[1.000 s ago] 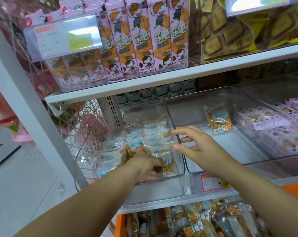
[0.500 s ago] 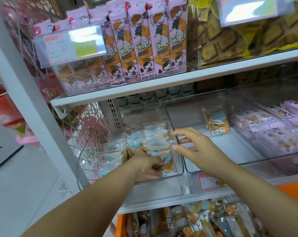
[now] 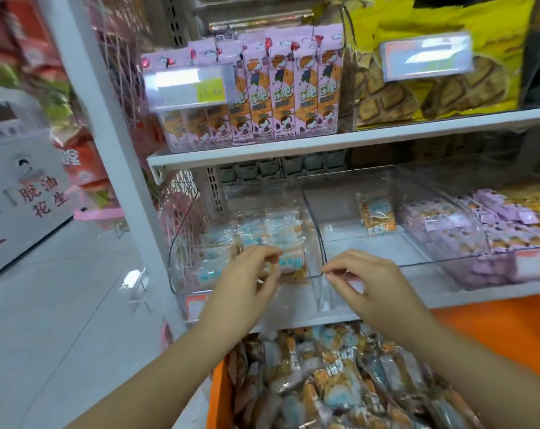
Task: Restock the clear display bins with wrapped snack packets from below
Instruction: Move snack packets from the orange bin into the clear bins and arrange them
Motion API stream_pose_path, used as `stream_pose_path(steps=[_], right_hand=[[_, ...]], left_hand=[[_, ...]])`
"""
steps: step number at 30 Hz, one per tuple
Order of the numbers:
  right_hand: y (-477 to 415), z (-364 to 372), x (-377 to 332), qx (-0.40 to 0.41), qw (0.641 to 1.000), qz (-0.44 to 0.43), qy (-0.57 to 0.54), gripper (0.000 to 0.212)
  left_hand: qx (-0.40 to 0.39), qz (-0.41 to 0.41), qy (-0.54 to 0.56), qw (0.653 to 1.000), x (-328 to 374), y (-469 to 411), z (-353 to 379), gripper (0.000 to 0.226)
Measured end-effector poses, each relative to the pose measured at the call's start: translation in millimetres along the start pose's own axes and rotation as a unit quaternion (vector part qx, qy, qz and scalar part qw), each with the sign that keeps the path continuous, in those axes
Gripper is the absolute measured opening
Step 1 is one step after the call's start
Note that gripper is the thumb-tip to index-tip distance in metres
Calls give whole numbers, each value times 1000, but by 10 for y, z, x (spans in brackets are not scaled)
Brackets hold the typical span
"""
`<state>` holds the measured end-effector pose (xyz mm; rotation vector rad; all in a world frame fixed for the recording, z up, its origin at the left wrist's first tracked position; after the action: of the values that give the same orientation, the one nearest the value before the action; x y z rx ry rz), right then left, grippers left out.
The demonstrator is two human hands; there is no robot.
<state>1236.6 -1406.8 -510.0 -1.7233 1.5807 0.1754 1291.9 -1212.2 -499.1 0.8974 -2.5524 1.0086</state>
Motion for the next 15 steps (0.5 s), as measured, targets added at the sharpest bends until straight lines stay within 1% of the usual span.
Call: stream_pose_path(steps=[2,4,6,8,10,12,14,15], right_hand=[[198,84,53,-29,999,15,2,11],[352,210,171,-84,995,58,16,13],[481,371,341,-161,979,121,25,17],[620,561,584,-240,953,177,52,23],[773,719,830,-324,913,227,95,35],[942,851,1053,-423,855,277,114,55],[1092,935,1215,-511,792,300,145,73],[1150,975,1271,-550,763,301,158,78]], left_hand=[[7,17,43,999,83,308,69,29],[-8,-5,47,999,28,552,229,21],[-60,-48,47,996,-115,707,451,18],[-124,-101,53,986,-312,823,693,21],[-178,-162,55,969,-528,974,918,23],[-246,-226,66,940,-698,1162,1111,31],[-349,-248,74,901,-763,1349,1287,45],[-401,-248,74,879,-772,1428,1367,49]])
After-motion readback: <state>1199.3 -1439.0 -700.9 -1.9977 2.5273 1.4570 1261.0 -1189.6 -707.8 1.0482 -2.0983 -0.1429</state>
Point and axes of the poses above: each hand's wrist, its own y-axis away from the middle knuckle, its own z-axis out of the palm, x = y × z, the point moved 2 cm from there along -y, towards the middle knuckle, and after that the axes turned 14 degrees about z, right-handed, at the moved point
